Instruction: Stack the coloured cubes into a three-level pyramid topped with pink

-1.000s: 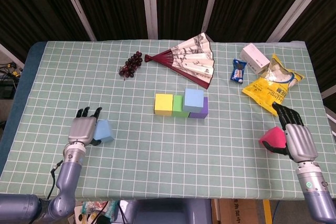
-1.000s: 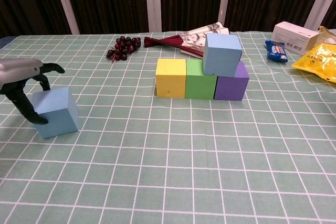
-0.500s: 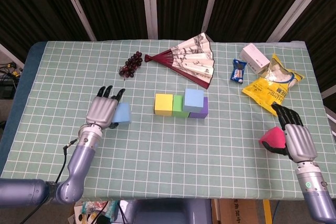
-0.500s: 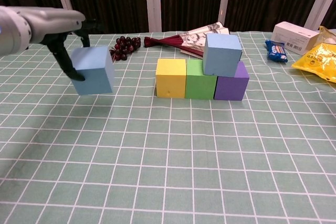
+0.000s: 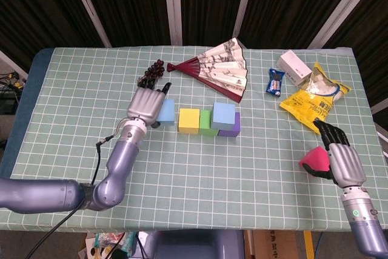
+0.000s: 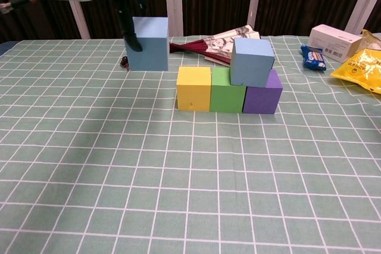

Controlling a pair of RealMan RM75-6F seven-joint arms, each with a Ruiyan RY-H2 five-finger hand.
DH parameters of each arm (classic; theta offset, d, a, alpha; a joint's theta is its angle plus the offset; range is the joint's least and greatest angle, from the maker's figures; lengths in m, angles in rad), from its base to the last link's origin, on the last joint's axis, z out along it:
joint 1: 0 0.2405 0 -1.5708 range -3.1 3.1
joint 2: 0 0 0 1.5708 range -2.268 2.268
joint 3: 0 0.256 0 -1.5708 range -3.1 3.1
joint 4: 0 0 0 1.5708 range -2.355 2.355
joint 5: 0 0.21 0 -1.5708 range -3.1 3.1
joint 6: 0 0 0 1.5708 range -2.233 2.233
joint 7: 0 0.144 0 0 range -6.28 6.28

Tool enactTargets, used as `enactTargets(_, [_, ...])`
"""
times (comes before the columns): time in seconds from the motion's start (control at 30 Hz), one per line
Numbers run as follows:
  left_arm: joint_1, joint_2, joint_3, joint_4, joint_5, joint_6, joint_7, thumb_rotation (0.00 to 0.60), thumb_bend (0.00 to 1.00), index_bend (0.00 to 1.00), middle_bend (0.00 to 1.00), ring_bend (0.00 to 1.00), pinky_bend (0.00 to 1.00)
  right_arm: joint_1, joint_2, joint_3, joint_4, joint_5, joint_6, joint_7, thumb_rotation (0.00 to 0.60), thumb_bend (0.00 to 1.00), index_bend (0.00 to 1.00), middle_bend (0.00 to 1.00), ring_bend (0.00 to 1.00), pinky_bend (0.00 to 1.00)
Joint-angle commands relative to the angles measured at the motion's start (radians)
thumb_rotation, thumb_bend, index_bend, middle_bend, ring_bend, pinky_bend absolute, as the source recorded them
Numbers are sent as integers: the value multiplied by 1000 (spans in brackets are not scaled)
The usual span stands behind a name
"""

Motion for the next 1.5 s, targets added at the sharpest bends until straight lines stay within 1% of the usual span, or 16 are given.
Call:
enactTargets(0.03, [-94,-47,-29,99,-91,-23,59,600,327,0,376,23,0,0,1,1,1,2,-1,4,600,236,0,83,0,0])
enactTargets(0.4, [-213,-142,-40,270,-170,-55,85,600,339,0,376,24,0,3,-1,-1,8,12,-16,11,600,235,0,83,0,0])
enactTargets(0.73, [-274,-207,-45,368,-238,-93,103,600,358,0,376,25,0,5,-1,3,11,21,-23,24,600,235,0,83,0,0])
enactTargets(1.03, [-295,-225,-33,424,-238,-156,103,600,358,0,378,25,0,4,3,5,8,20,-23,36,600,236,0,83,0,0])
enactTargets(1.33, [-305,-229,-16,445,-236,-207,92,600,358,0,378,25,0,3,4,6,9,16,-22,44,600,235,0,83,0,0])
enactTargets(1.5, [-312,-230,-7,445,-235,-213,82,600,358,0,378,25,0,3,4,7,9,18,-22,46,600,236,0,83,0,0])
